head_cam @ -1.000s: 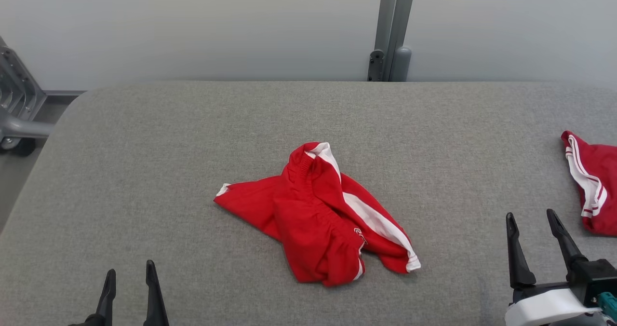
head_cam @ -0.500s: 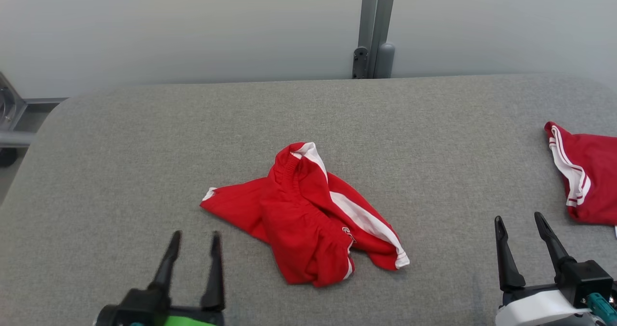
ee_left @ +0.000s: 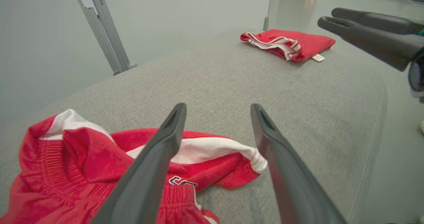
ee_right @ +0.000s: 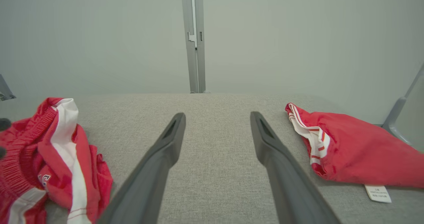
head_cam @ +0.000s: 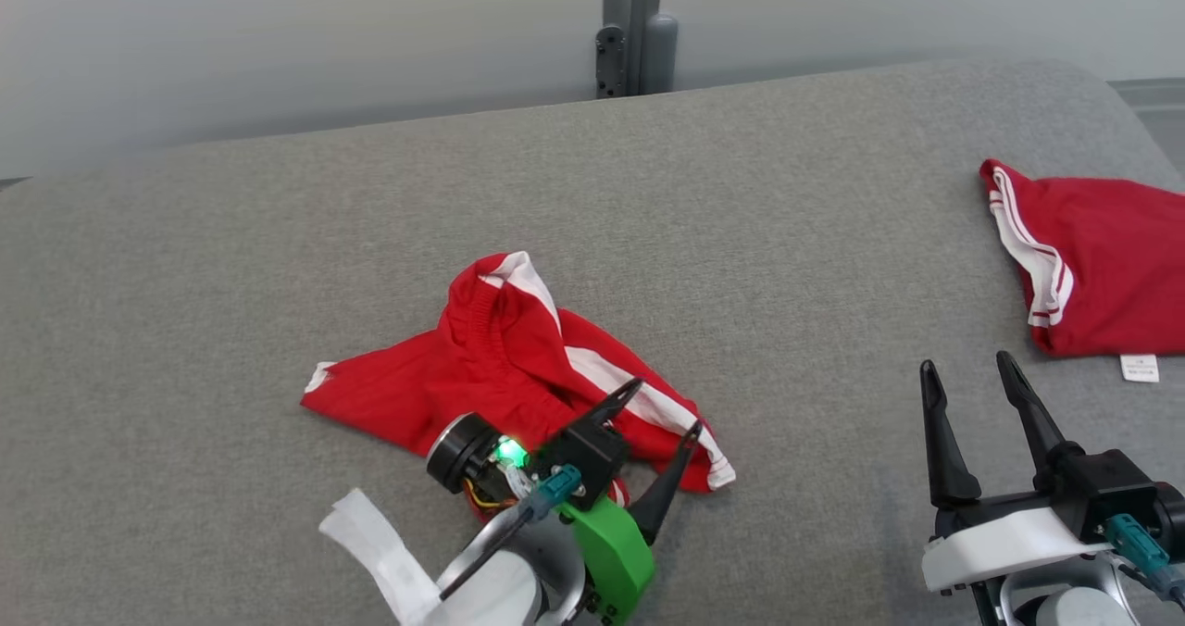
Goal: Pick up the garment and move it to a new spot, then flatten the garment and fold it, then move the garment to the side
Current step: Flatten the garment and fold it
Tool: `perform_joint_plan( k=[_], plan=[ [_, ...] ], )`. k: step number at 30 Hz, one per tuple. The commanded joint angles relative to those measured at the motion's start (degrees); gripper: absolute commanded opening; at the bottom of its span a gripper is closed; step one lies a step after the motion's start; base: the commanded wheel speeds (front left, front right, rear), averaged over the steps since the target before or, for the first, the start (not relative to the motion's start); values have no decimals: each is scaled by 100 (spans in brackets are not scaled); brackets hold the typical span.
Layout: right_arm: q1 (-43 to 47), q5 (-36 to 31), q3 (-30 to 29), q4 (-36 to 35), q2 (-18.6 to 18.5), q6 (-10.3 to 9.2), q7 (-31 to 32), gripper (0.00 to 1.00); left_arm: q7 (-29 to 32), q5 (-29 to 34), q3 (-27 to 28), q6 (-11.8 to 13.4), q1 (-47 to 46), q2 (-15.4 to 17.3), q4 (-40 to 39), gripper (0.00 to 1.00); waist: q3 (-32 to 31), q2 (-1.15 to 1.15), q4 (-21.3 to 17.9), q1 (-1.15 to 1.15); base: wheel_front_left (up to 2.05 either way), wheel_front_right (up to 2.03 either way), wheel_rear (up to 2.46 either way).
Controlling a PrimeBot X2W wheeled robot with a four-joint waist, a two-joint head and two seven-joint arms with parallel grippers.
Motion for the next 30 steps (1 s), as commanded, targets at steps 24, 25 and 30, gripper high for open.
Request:
perform_joint_plan(
  k=[24,25,30],
  plan=[
    [-55,164,-243,121,40,-5,-17,100,2248,-156,-50,214,428,1092,-438,8,317,0,-154,0,0,0,0],
    [-56,158,-237,126,40,-5,-17,100,2313,-194,-77,195,447,1089,-453,0,308,0,-149,0,0,0,0],
    [-85,152,-192,138,40,-5,-17,100,2369,-519,-43,125,348,931,-641,0,300,0,-176,0,0,0,0]
  ],
)
